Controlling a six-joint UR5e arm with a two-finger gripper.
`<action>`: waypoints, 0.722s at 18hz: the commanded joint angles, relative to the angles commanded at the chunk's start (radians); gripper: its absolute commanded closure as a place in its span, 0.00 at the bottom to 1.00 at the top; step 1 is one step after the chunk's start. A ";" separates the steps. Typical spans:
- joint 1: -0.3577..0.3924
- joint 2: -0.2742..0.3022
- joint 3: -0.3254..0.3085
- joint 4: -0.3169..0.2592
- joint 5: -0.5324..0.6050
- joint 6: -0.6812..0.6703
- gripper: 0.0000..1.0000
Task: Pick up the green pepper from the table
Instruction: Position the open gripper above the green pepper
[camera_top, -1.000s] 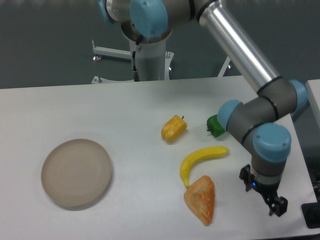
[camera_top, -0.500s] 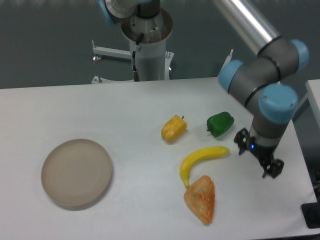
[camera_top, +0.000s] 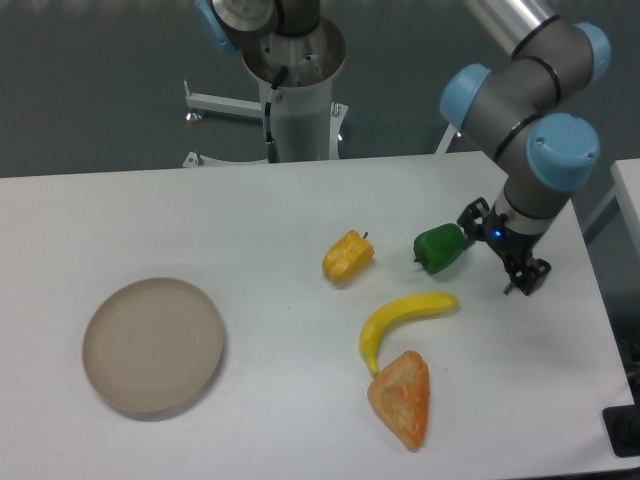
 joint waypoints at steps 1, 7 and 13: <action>-0.002 0.002 -0.023 0.003 -0.003 0.000 0.01; 0.000 0.037 -0.112 0.031 -0.003 -0.008 0.01; 0.009 0.051 -0.169 0.084 -0.003 0.002 0.01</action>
